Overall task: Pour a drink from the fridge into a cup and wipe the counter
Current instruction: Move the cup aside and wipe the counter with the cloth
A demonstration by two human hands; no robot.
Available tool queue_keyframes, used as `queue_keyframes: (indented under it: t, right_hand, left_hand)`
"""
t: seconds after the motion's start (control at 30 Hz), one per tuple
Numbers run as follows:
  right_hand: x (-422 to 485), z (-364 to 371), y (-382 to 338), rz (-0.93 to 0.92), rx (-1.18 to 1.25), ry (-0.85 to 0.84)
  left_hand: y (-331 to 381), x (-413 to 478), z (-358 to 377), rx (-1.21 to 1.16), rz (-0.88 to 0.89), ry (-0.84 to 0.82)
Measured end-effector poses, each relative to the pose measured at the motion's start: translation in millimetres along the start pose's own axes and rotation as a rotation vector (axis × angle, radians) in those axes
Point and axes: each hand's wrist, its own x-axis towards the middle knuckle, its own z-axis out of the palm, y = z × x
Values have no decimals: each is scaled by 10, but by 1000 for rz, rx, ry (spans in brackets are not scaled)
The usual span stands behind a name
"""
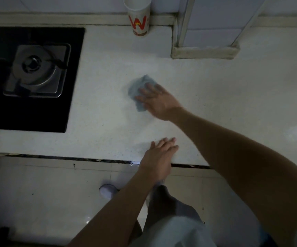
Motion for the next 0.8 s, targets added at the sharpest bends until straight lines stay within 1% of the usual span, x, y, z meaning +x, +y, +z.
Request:
queue_keyframes:
  t: [0.07, 0.2, 0.3, 0.37, 0.5, 0.63, 0.7, 0.8]
  right_hand:
    - [-192, -22, 454, 139, 46, 16]
    - [-717, -6, 1197, 444, 70, -13]
    - [-1276, 19, 1538, 676, 117, 44]
    - [-1688, 96, 1647, 823, 126, 90]
    - [-2405, 252, 1561, 1117, 127, 164]
    - [-2892, 378, 1335, 1287, 127, 200]
    - [-2944, 425, 1184, 1397, 163, 229]
    - [-2767, 477, 876, 1556, 231, 256]
  left_hand:
    - [2, 63, 4, -20, 1, -26]
    - [27, 81, 7, 47, 0, -95]
    - [5, 111, 18, 48, -13, -96]
    - [16, 136, 19, 48, -8, -66]
    - [38, 125, 43, 13, -38, -23]
    - [9, 131, 33, -9, -28, -37]
    - [-4, 130, 42, 3, -17, -33]
    - [-7, 130, 57, 19, -9, -32]
